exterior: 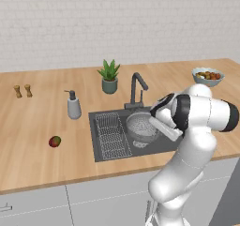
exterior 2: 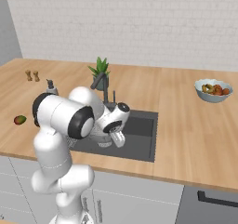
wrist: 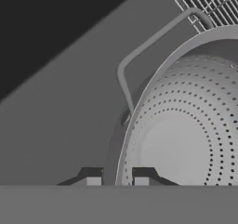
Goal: Put the colander in the sink, put the mango in the colander, and turn on the sink faucet and pour water over the colander.
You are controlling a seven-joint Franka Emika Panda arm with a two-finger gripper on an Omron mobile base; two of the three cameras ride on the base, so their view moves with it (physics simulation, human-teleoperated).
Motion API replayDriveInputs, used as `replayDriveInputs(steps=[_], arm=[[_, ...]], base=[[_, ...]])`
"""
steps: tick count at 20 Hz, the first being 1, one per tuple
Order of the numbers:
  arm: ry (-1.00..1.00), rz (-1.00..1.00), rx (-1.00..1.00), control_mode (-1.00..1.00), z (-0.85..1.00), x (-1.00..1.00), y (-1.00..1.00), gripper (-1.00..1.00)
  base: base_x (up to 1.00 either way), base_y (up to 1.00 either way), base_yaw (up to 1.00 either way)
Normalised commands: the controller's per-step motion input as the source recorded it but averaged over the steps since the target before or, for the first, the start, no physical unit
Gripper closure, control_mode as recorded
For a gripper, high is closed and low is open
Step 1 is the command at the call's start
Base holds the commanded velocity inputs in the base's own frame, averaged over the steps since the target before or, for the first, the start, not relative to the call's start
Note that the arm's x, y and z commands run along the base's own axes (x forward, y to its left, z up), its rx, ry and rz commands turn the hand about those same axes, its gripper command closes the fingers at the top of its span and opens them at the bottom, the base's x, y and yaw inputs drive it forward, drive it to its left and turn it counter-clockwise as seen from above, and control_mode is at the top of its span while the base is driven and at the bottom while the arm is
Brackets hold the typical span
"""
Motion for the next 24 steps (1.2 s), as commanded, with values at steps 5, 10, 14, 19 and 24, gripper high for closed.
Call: replayDriveInputs(steps=[5,10,14,19,24], arm=[[-0.02,0.22,-0.14,-1.00,-0.20,0.05,0.00,1.00],[-0.01,0.20,-0.08,-1.00,-0.19,0.00,0.00,1.00],[0.00,0.21,-0.02,-1.00,-0.17,-0.04,0.00,1.00],[0.00,0.20,0.00,-1.00,-0.14,-0.05,0.00,1.00],[0.00,0.15,-0.01,-1.00,-0.21,0.00,0.00,1.00]], base=[[0.00,0.00,0.00],[0.00,0.00,0.00],[0.00,0.00,0.00],[0.00,0.00,0.00],[0.00,0.00,0.00]])
